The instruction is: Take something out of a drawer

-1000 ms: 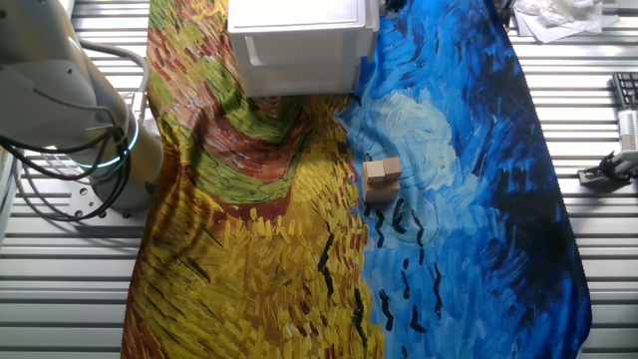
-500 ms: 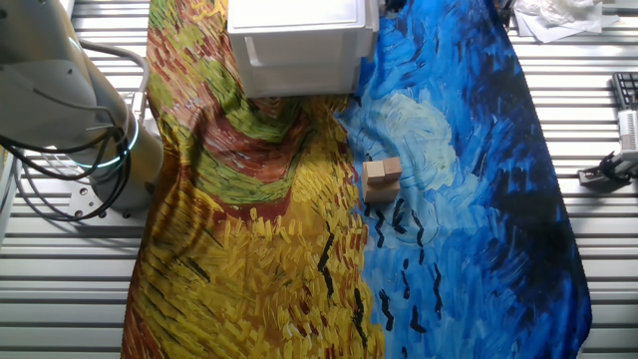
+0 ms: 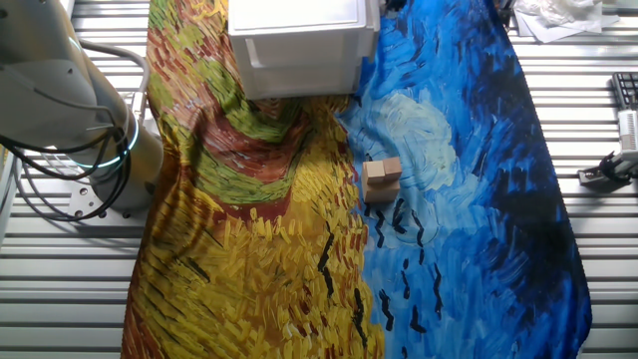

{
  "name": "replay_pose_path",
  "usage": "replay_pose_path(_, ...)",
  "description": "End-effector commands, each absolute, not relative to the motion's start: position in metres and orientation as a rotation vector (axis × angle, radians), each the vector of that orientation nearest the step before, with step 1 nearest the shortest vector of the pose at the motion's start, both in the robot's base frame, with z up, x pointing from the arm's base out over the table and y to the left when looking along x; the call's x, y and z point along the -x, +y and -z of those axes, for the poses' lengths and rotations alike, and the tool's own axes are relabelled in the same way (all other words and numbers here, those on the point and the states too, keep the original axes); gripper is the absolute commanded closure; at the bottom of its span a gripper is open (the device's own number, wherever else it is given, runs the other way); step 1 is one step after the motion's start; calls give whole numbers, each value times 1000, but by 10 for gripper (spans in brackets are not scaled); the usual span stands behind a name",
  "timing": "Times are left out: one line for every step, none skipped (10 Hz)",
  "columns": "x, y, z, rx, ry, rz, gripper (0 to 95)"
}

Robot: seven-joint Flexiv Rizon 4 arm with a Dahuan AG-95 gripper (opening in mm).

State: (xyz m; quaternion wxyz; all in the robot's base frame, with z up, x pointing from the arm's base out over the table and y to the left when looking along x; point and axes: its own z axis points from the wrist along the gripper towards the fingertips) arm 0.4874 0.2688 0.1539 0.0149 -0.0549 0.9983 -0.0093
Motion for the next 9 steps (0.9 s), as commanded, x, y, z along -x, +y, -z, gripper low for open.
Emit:
replay_pose_path(-488, 268, -154, 166, 3099, 29, 950)
replay_pose_path(-488, 268, -154, 164, 3091, 28, 950)
replay_pose_path(-488, 268, -154, 163, 3086, 28, 950)
replay_pose_path(-488, 268, -154, 163, 3085, 29, 950)
replay_pose_path(-488, 268, -154, 160, 3085, 23, 950)
replay_pose_path(-488, 268, -154, 163, 3085, 20, 950)
replay_pose_path(-488, 268, -154, 166, 3085, 16, 950)
replay_pose_path(-488, 269, -154, 170, 3085, 13, 950)
replay_pose_path(-488, 269, -154, 175, 3084, 15, 950)
